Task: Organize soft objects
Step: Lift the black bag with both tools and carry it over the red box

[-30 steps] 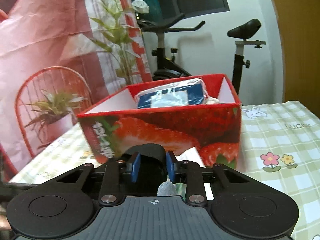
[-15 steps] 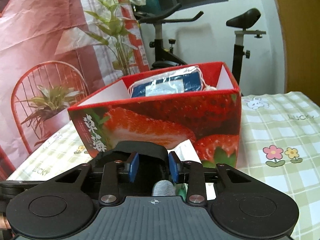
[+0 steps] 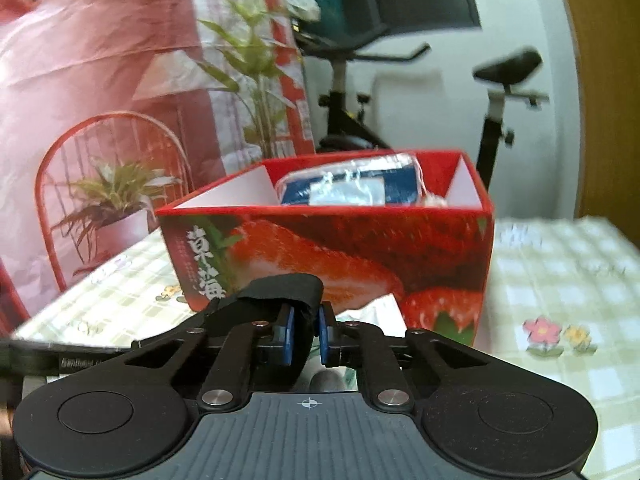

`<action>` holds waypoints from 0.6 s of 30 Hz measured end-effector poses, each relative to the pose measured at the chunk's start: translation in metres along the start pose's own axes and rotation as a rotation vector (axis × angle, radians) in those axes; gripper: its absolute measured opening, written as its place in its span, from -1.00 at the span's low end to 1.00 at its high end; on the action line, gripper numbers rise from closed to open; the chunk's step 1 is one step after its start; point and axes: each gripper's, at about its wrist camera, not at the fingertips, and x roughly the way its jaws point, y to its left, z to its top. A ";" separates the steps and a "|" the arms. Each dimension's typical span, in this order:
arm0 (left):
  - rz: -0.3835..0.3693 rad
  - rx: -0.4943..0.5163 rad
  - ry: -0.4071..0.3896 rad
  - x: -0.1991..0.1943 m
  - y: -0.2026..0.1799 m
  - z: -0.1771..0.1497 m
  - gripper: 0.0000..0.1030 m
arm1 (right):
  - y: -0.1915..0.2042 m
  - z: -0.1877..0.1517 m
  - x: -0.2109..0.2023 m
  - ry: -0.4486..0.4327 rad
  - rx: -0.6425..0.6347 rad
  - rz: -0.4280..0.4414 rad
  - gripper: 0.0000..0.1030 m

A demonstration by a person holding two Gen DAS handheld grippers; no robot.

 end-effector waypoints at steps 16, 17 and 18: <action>-0.077 0.019 -0.134 -0.034 -0.015 0.014 -0.70 | 0.012 -0.004 -0.022 -0.027 -0.095 -0.036 -0.82; -0.081 0.026 -0.142 -0.036 -0.017 0.015 -0.71 | 0.011 -0.002 -0.025 -0.036 -0.094 -0.033 -0.82; -0.087 0.036 -0.151 -0.039 -0.019 0.016 -0.73 | 0.012 0.000 -0.027 -0.046 -0.091 -0.031 -0.82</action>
